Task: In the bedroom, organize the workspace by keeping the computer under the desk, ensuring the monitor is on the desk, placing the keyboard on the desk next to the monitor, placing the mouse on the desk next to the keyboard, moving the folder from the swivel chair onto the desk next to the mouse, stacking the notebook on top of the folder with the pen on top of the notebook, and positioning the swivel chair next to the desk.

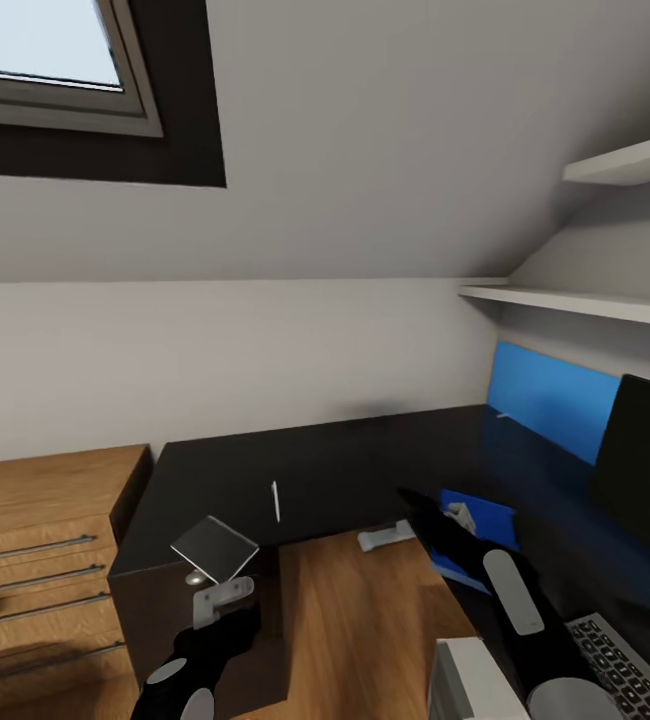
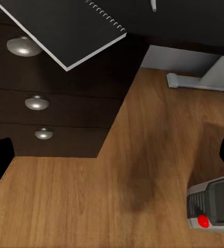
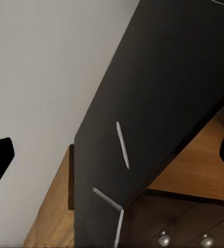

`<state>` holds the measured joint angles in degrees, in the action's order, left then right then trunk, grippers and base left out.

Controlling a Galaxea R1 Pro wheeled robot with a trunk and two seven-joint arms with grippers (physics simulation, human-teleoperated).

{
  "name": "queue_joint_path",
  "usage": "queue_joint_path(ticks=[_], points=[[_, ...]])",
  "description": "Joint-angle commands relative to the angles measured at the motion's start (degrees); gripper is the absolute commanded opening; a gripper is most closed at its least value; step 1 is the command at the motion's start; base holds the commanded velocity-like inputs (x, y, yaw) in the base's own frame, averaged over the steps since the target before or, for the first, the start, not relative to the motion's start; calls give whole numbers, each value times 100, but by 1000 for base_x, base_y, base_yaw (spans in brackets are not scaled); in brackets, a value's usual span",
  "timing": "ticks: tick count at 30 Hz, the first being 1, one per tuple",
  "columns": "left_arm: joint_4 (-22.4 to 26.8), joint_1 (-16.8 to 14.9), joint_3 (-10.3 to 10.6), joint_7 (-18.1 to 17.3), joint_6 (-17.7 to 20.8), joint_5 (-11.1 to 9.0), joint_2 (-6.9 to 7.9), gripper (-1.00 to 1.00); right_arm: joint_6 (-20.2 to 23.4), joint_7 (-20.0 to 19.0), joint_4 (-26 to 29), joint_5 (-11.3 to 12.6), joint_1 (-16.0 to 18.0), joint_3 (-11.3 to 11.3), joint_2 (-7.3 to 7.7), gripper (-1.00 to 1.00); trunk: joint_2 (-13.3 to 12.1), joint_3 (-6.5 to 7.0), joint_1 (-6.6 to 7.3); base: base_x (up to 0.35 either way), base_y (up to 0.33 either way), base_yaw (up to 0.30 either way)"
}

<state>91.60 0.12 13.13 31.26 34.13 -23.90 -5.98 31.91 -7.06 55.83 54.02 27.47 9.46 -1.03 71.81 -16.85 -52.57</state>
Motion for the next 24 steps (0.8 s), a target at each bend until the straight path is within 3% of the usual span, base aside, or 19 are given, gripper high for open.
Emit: queue_joint_path(ticks=[1, 9, 17, 24], points=[[7, -3, 6, 56, 6, -58, 0, 100, 39, -20, 0, 0, 2, 25, -10, 100, 4, -6, -1, 0, 0, 274], [7, -3, 6, 56, 3, -54, 0, 100, 19, 36, -16, -74, -4, -27, -28, 100, 4, -6, -1, 0, 0, 283], [7, -3, 6, 56, 3, -53, 0, 100, -227, 92, -26, -453, -4, -255, -37, 100, 4, -6, -1, 0, 0, 288], [7, -3, 6, 56, 2, -53, 0, 100, -363, 89, -28, -579, -5, -317, -39, 100, 4, -6, -1, 0, 0, 286]])
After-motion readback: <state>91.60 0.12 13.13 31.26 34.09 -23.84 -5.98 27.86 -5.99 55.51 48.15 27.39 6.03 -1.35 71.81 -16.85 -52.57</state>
